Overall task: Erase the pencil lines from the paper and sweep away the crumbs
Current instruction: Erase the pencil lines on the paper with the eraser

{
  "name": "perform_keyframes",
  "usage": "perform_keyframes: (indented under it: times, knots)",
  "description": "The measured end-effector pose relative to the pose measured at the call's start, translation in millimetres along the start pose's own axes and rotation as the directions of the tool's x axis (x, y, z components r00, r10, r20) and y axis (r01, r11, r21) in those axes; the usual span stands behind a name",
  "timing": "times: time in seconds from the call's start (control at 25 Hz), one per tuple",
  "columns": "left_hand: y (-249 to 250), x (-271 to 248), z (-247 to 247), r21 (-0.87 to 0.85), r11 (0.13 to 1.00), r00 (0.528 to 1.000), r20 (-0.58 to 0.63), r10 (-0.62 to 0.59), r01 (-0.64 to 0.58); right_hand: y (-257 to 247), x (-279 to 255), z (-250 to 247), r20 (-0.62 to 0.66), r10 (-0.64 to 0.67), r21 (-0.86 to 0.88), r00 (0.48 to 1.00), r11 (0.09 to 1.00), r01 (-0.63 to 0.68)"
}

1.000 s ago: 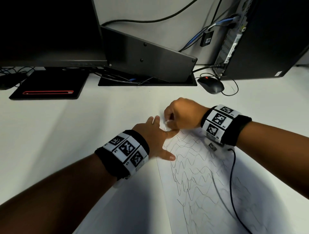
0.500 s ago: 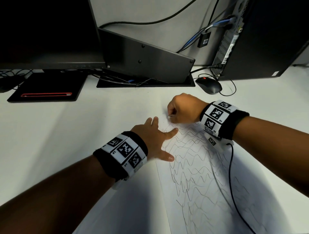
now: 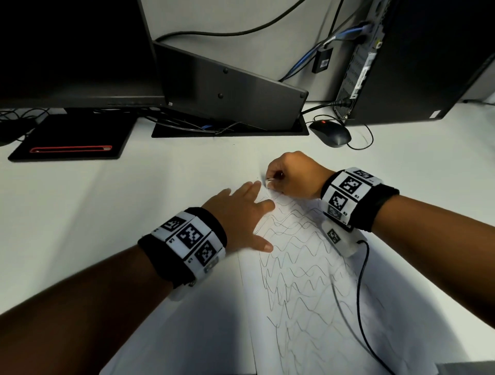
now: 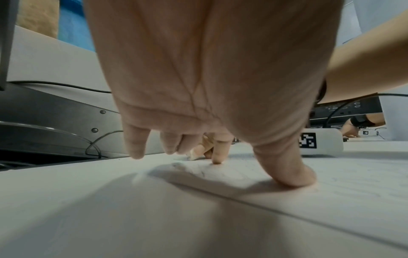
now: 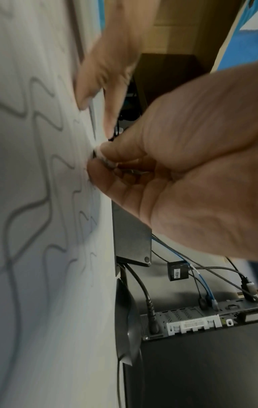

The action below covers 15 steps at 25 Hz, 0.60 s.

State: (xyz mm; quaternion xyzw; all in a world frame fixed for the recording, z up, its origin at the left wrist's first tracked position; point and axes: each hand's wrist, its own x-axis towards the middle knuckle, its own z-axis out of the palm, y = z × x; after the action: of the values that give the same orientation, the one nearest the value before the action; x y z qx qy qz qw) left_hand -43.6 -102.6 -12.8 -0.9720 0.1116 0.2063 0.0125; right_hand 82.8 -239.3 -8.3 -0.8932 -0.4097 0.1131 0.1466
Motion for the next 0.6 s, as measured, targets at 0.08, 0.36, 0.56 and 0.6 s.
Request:
perform_keyframes:
  times: [0.08, 0.36, 0.56, 0.6]
  knots:
    - [3.4, 2.0, -0.8, -0.028, 0.999, 0.999, 0.027, -0.019, 0.02, -3.2, 0.0, 0.3, -0.012, -0.008, -0.046, 1.0, 0.999, 0.007]
    - [3.2, 5.7, -3.0, -0.036, 0.998, 0.994, 0.097, -0.042, 0.046, -15.2, -9.7, -4.2, 0.15, -0.083, -0.099, 0.985, 0.99, 0.099]
    - [2.7, 7.8, -1.2, -0.015, 0.999, 0.993, 0.111, -0.035, 0.037, -5.9, -2.5, -5.0, 0.061, -0.025, -0.074, 0.998, 0.997, 0.029]
    - [2.8, 7.4, -1.5, -0.015, 0.999, 0.993, 0.115, -0.032, 0.034, -8.9, -4.3, -3.1, 0.116, -0.059, -0.055, 0.992, 0.996, 0.065]
